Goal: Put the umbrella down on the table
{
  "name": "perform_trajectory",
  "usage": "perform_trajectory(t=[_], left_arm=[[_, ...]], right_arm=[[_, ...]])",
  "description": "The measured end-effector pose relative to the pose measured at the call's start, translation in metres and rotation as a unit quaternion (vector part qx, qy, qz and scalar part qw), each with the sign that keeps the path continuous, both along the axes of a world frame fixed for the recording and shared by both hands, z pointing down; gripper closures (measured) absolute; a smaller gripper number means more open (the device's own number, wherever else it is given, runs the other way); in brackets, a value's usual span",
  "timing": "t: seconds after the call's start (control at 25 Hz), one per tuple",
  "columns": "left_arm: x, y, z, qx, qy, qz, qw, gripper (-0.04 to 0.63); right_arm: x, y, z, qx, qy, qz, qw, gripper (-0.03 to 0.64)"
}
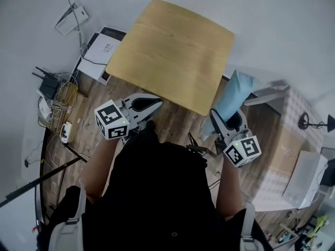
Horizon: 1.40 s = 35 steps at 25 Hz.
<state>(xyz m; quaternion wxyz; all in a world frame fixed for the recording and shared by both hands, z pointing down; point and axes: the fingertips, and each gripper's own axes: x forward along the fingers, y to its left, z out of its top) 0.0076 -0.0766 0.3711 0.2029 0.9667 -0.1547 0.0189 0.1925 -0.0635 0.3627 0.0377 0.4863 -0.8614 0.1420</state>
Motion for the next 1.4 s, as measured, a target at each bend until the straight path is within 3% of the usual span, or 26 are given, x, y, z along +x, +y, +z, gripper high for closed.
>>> perform_trajectory(t=[0.4,0.84,1.08,1.4], left_arm=[[-0.049,-0.087,0.016,-0.008,0.015,0.012,0.9998,0.583],[-0.060,-0.142,0.038,-0.030,0.029,-0.007,0.9991,0.583],[-0.052,-0.173,0.038,-0.033,0.019,-0.028,0.9989,0.583],[-0.036,-0.212,0.025,-0.023,-0.021,-0.049,0.9983,0.583]], right_arm=[[-0.049,-0.088,-0.016,0.001,0.001,0.023,1.000,0.319],[-0.067,-0.138,-0.002,-0.031,0.044,-0.007,0.999,0.321],[-0.056,-0.180,0.006,-0.033,0.042,-0.028,0.998,0.319],[-0.039,-0.230,0.006,-0.022,0.070,-0.072,0.995,0.320]])
